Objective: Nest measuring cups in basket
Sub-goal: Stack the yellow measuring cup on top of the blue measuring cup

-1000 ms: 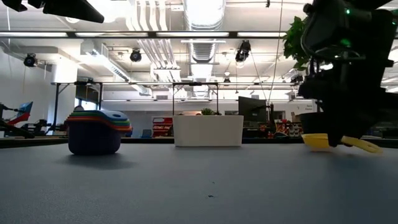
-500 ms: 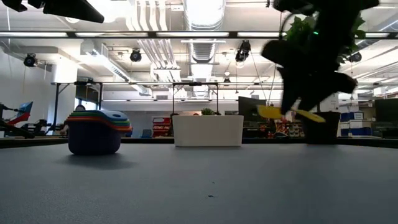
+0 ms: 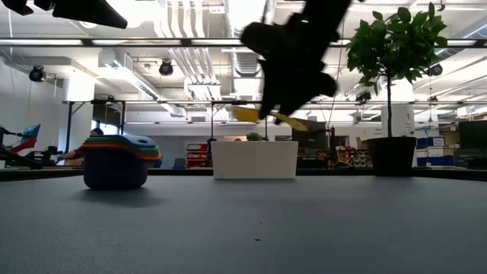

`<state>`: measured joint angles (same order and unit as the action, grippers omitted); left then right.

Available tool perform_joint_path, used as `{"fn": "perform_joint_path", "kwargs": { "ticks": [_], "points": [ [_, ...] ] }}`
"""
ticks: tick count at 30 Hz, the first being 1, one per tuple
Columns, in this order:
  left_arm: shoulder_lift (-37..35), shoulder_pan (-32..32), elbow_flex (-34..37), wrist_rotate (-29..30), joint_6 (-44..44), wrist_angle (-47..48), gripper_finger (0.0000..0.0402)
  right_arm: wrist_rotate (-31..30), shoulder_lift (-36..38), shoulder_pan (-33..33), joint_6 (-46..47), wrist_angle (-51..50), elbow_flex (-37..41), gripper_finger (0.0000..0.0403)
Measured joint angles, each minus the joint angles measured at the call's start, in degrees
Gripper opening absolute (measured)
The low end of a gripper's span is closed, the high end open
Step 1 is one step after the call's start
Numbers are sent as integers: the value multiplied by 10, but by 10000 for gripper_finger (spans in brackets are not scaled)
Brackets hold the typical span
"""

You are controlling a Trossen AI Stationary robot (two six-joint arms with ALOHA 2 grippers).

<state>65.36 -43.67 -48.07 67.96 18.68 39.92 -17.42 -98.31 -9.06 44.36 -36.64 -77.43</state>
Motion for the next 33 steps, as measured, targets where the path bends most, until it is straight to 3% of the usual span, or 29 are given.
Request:
{"fn": "perform_joint_path", "kwargs": {
  "ticks": [5, 9, 14, 21, 33],
  "points": [
    [0, 0, 0, 0, 0, 0, 0, 2, -55, 7, -83, 10, -80, 160],
    [0, 0, 0, 0, 0, 0, 0, 39, -91, 13, -120, 17, -136, 160],
    [0, 0, 0, 0, -1, 0, 0, 63, -129, 17, -148, 19, -183, 160],
    [0, 0, 0, 4, -4, 0, 0, 145, -185, 26, -172, 21, -251, 160],
    [0, 0, 0, 5, -4, 0, 0, 175, -274, 32, -212, 8, -385, 160]
  ]
}}
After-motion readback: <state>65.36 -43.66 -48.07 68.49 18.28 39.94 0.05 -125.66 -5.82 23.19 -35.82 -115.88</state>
